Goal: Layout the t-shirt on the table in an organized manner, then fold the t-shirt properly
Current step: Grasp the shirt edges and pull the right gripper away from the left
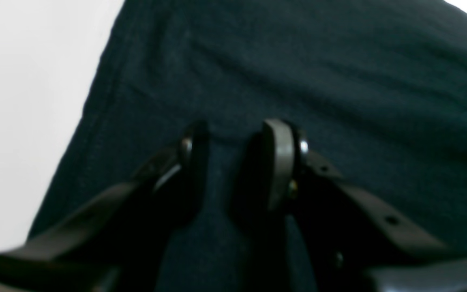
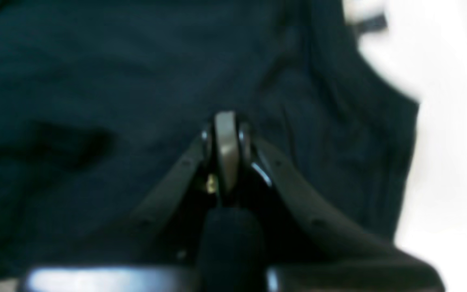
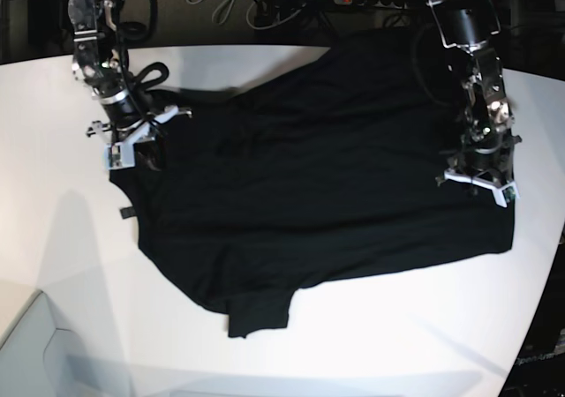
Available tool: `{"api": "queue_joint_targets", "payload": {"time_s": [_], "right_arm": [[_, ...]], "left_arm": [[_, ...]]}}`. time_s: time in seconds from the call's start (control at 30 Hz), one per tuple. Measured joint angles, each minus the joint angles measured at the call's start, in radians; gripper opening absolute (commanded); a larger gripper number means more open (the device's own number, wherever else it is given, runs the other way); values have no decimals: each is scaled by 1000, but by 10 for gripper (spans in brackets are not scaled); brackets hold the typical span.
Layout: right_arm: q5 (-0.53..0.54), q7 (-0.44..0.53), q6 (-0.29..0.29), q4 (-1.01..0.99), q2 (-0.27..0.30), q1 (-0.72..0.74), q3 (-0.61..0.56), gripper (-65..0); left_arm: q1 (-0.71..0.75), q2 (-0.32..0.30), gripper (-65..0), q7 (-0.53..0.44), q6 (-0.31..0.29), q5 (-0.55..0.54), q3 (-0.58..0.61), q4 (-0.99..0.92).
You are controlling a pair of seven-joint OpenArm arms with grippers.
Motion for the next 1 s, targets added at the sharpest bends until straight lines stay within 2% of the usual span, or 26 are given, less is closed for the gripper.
{"api": "queue_joint_targets", "payload": {"time_s": [0.2,0.43,0.53,0.8,0.9,1.0], "right_arm": [[0,-5,-4,17,-28,-43,82,-640],[-1,-5,-5,15,-26,-95,92,-395],[-1,-6,-5,15,-27,-114,89,-356],[4,26,-3,-53,-52,-119,85,-365],[4,32,-3,-58,-55,-119,86,-448],[4,35,-4,-59,-62,-122,92,-581]], "left_arm": [[0,0,-432,1,0,0,0,0],[0,0,-432,1,0,0,0,0],[0,0,-432,1,0,0,0,0],[-1,2,-432,1,0,0,0,0],[-1,2,-432,1,0,0,0,0],[-2,2,-432,1,0,0,0,0]]}}
